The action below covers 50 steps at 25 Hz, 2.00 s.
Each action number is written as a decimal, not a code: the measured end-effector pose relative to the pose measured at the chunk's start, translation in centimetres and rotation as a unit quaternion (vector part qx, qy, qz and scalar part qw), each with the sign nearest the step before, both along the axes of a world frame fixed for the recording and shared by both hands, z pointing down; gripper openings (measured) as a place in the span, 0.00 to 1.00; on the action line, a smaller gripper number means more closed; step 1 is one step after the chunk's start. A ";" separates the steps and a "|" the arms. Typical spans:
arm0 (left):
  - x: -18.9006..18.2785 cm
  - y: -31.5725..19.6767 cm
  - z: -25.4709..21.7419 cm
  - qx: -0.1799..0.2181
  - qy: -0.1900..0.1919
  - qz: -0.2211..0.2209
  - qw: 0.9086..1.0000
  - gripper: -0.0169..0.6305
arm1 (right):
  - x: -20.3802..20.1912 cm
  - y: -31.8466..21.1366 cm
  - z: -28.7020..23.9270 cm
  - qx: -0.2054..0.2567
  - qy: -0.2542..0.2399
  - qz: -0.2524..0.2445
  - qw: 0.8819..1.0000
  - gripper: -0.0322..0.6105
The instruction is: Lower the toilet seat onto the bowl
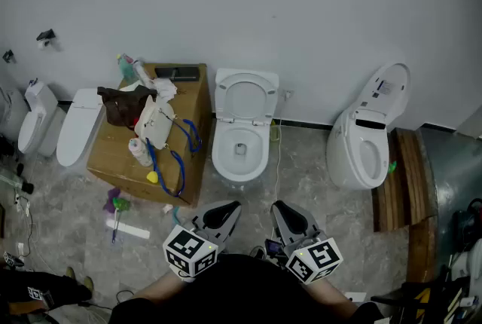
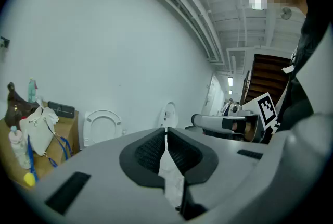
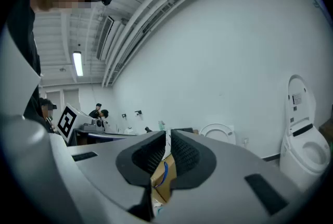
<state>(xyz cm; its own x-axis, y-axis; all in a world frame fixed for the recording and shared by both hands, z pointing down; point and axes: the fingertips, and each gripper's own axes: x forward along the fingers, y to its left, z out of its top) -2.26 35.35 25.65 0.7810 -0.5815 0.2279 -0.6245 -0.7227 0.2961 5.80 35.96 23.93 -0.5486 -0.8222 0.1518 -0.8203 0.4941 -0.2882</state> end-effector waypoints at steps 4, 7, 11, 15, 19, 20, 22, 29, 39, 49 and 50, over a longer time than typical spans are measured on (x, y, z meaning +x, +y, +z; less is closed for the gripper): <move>0.4 0.0 0.0 0.003 -0.002 -0.001 1.000 0.06 | 0.3 0.0 0.1 0.005 0.003 -0.007 1.000 0.13; 1.0 0.0 0.1 0.003 -0.002 -0.002 1.000 0.06 | 0.8 0.0 0.3 0.003 0.002 -0.007 1.000 0.13; 1.5 0.0 0.3 -0.001 -0.002 -0.008 1.000 0.06 | 1.6 0.0 0.3 0.001 -0.001 -0.004 1.000 0.13; 2.5 0.1 0.6 -0.006 -0.003 -0.013 1.000 0.06 | 2.9 0.0 0.3 0.006 -0.012 -0.004 1.000 0.14; 4.0 0.2 1.3 -0.012 -0.003 -0.018 1.000 0.06 | 4.1 0.0 1.1 -0.002 -0.007 -0.012 1.000 0.14; 4.5 0.3 1.4 -0.013 -0.003 -0.018 1.000 0.06 | 4.5 0.1 1.2 -0.004 -0.007 -0.014 1.000 0.14; 5.5 0.5 1.6 -0.015 -0.004 -0.020 1.000 0.06 | 5.5 0.1 1.5 -0.008 -0.009 -0.015 1.000 0.14; 9.3 1.2 2.2 -0.018 -0.016 -0.026 0.999 0.06 | 9.1 0.2 2.5 -0.026 -0.021 -0.021 0.999 0.14; 10.2 0.6 2.5 -0.029 -0.023 -0.042 0.998 0.06 | 9.9 -0.7 3.0 -0.039 -0.030 -0.041 0.998 0.14; 9.6 -4.7 3.6 -0.031 -0.016 -0.009 0.999 0.06 | 9.5 -5.8 3.9 -0.047 -0.020 -0.003 0.999 0.14; 9.4 -5.7 3.6 -0.031 -0.016 -0.005 0.999 0.06 | 9.3 -6.7 4.0 -0.049 -0.022 0.001 0.999 0.14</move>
<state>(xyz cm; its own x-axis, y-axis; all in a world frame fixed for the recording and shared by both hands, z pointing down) 7.11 29.70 29.22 0.7671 -0.5725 0.2894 -0.6413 -0.6976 0.3195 15.07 29.25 27.95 -0.5542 -0.8058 0.2086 -0.8073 0.4593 -0.3707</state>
